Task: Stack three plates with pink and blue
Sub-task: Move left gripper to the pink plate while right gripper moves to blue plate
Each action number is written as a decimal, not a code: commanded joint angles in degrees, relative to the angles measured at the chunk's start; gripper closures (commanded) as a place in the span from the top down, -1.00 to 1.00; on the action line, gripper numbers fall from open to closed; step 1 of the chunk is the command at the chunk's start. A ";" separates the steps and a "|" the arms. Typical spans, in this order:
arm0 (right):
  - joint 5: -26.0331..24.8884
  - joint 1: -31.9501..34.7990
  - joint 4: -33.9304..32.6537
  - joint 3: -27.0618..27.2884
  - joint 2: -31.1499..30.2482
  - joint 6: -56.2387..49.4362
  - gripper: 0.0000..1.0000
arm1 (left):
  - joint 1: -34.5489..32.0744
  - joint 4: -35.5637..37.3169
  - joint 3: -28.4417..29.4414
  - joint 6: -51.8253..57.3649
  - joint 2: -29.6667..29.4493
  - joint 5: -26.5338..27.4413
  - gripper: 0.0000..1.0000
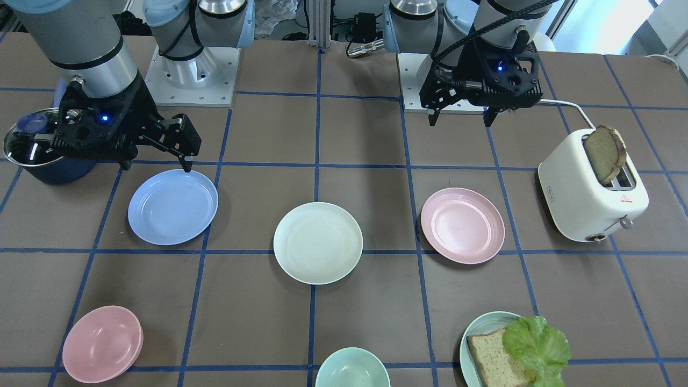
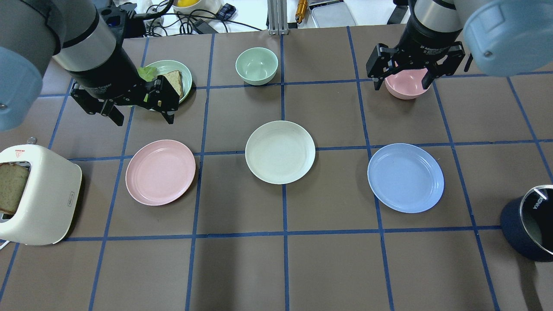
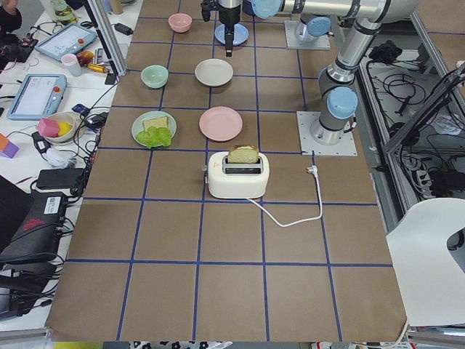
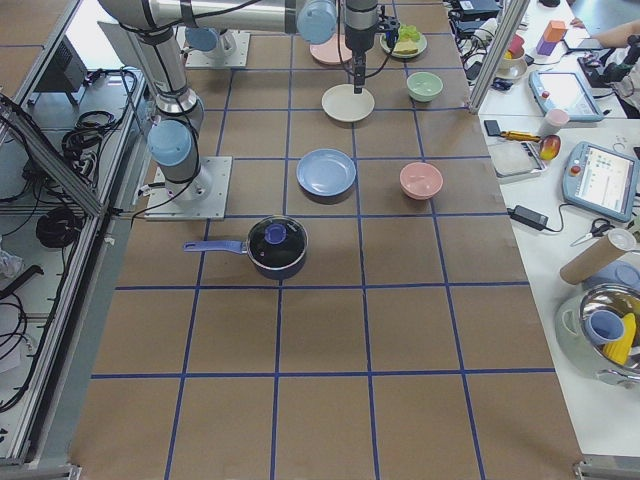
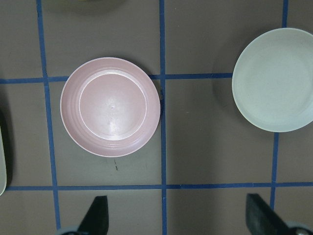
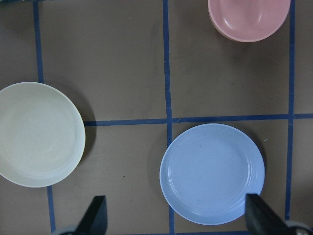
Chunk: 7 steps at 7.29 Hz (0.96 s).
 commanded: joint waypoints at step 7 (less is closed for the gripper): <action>-0.53 -5.81 -0.10 4.11 0.09 -2.74 1.00 | 0.31 1.08 -3.05 -0.06 -1.66 -0.33 1.00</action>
